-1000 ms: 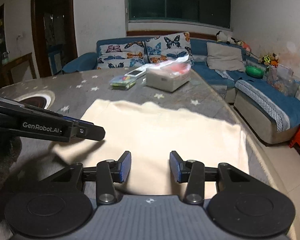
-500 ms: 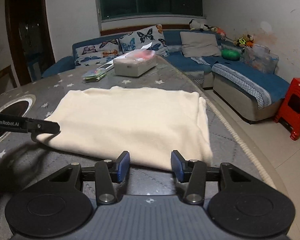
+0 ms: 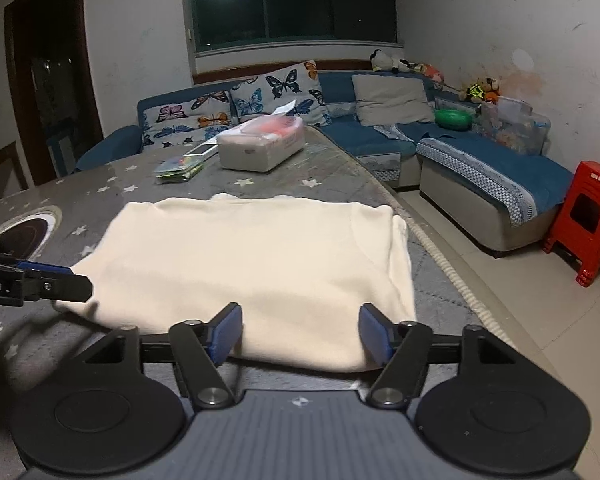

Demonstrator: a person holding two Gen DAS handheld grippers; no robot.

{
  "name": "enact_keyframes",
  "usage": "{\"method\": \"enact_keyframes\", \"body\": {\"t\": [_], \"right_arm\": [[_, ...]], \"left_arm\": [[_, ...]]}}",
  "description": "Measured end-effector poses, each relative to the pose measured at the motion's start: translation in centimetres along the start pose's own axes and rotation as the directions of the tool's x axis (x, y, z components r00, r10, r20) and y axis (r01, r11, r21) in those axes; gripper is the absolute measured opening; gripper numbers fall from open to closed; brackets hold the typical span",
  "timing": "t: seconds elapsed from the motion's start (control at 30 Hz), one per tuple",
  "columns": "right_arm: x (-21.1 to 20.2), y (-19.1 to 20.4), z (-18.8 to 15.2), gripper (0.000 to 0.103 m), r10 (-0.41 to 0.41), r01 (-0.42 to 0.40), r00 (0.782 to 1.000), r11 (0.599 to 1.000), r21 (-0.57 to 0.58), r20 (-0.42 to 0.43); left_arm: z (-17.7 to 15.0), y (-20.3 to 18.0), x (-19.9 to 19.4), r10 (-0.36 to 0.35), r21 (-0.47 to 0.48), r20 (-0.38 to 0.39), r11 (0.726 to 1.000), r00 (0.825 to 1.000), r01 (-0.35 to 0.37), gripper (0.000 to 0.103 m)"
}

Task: Fold clothes

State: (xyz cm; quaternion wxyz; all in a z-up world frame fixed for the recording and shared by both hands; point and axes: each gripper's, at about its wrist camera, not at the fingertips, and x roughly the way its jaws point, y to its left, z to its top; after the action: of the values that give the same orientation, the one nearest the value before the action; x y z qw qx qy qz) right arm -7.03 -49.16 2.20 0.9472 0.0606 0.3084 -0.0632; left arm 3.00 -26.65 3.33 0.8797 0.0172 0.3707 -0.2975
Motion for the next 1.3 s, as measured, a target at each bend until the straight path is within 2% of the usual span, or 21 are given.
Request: {"method": "enact_keyframes", "body": {"t": [0.1,0.43,0.77,1.1,1.3], "right_arm": [[-0.2,0.4,-0.2,0.078,0.006,-0.006,1.000,1.000,-0.002,0.001],[-0.9,2.0,-1.2,0.084,0.034,-0.034,0.999,0.999,0.009,-0.010],[-1.5,2.9,-2.9,0.091,0.021,-0.020,0.999,1.000,0.017,-0.039],[-1.9,3.0,-3.4,0.103,-0.018,0.019,0.999,0.999,0.032,-0.040],[-1.7,3.3,-3.7,0.103,-0.038,0.040,0.998,0.999,0.029,-0.048]], "left_arm": [[-0.2,-0.1,-0.2,0.010,0.005,-0.001,1.000,1.000,-0.010,0.052],[-1.0,0.3,-1.0,0.053,0.006,-0.012,0.999,0.999,-0.053,0.064],[-1.9,0.5,-2.3,0.083,0.008,-0.009,0.997,0.997,-0.083,0.076],[-2.6,-0.2,-3.4,0.084,0.031,0.005,0.996,0.996,-0.084,0.087],[-2.9,-0.4,-4.0,0.084,0.040,0.012,0.996,0.996,-0.084,0.092]]}}
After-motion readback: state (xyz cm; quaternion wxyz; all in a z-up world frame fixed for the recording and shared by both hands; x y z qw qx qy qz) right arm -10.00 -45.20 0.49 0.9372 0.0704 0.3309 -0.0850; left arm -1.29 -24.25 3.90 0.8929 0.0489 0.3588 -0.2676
